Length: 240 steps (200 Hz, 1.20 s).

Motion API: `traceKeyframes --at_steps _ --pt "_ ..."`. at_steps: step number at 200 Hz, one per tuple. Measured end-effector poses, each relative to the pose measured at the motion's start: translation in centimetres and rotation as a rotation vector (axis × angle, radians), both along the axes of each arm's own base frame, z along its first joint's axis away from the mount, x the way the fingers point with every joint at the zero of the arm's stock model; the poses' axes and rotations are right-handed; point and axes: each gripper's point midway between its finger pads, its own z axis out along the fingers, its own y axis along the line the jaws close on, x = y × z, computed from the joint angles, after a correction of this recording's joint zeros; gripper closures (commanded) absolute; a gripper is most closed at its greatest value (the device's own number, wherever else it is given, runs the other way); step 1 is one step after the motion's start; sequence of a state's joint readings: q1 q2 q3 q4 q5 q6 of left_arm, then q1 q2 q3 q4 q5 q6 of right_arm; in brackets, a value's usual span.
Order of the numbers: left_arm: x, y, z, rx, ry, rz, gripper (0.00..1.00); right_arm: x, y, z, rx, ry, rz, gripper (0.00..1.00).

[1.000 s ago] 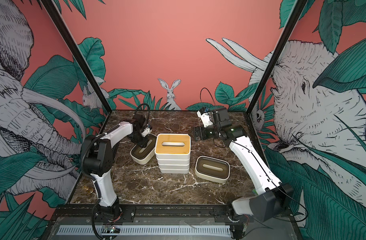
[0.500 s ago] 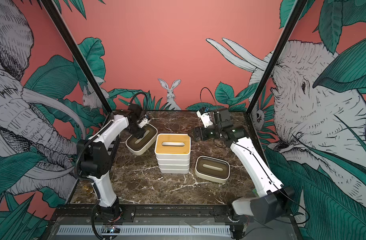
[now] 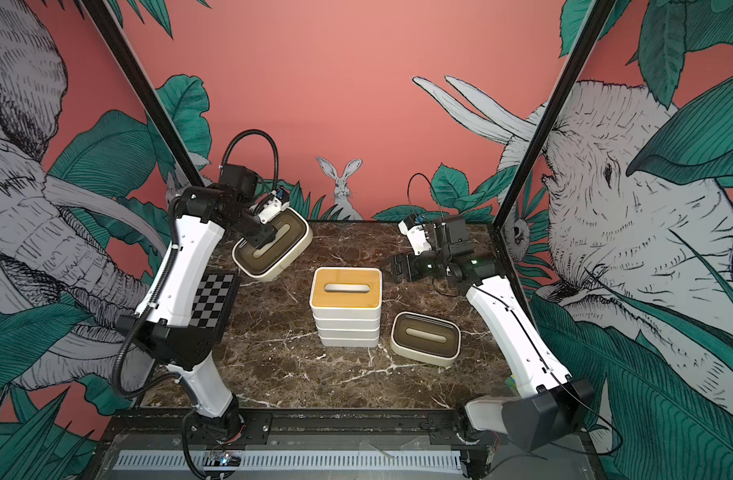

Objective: Stack the tissue boxes
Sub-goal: Pick up the tissue box from the center of the board, then place the tissue box at the tissue box.

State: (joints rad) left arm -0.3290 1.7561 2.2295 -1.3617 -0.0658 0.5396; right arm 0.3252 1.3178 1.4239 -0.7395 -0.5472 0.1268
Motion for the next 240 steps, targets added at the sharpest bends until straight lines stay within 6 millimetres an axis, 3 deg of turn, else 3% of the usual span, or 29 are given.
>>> traceKeyframes --at_steps 39,56,77,169,240 --pt "-4.4 -6.1 5.2 -0.105 -0.095 -0.267 0.83 -0.5 0.3 0.3 0.029 0.015 0.023 0.02" --pt "-5.1 -7.3 7.3 -0.152 -0.143 -0.317 0.83 -0.7 0.3 0.6 0.039 0.010 0.031 0.02" --pt "-5.8 -8.1 8.2 -0.178 -0.163 -0.357 0.84 -1.3 0.3 1.0 0.048 0.000 0.036 0.02" --pt "-7.9 -16.0 3.9 -0.144 -0.028 -0.587 0.84 -2.0 -2.4 0.4 0.088 0.019 -0.072 0.02" --pt "-9.2 -17.8 3.9 -0.104 -0.048 -0.702 0.84 -3.0 -3.2 0.6 0.154 0.018 -0.101 0.02"
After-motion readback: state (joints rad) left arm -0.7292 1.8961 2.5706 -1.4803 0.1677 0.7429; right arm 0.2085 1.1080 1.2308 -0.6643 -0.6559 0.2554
